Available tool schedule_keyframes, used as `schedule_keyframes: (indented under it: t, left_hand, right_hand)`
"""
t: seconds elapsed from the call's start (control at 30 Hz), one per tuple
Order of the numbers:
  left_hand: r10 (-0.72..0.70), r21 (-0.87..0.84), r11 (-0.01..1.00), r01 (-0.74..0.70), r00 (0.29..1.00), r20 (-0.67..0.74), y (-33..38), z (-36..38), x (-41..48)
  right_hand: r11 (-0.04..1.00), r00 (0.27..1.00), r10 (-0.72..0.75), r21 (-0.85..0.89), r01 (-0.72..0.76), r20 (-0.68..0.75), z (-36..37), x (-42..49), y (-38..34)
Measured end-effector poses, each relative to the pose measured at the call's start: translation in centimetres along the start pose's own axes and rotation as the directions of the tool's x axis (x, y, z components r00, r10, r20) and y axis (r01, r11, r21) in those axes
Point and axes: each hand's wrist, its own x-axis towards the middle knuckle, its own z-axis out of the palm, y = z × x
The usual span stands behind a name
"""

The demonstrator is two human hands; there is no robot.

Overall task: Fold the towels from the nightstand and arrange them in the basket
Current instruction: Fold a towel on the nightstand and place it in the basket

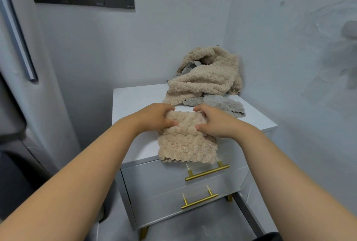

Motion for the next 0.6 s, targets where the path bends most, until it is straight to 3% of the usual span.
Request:
schedule_keyframes:
  t: [0.23, 0.37, 0.5, 0.6]
  left_hand:
    - [-0.045, -0.16, 0.985, 0.058, 0.996, 0.082, -1.0, -1.1, 0.1]
    - [-0.053, -0.132, 0.991, 0.034, 0.988, -0.142, -0.9, -0.9, 0.4]
    - [-0.024, -0.094, 0.995, -0.015, 0.917, -0.397, -0.4, -0.3, 0.4]
    - [0.079, 0.016, 0.997, -0.081, 0.884, -0.461, -0.1, 0.1, 0.3]
  right_hand:
    - [1.0, 1.0, 0.028, -0.006, -0.028, 0.011, -1.0, 1.5, -0.1]
    - [0.996, 0.99, 0.015, 0.09, -0.003, -0.137, -0.5, 1.8, -0.7]
    - [0.998, 0.927, -0.055, -0.015, 0.053, -0.372, 0.3, 2.0, -1.0]
    - [0.974, 0.879, -0.178, -0.205, 0.094, -0.443, 0.9, 2.4, -0.3]
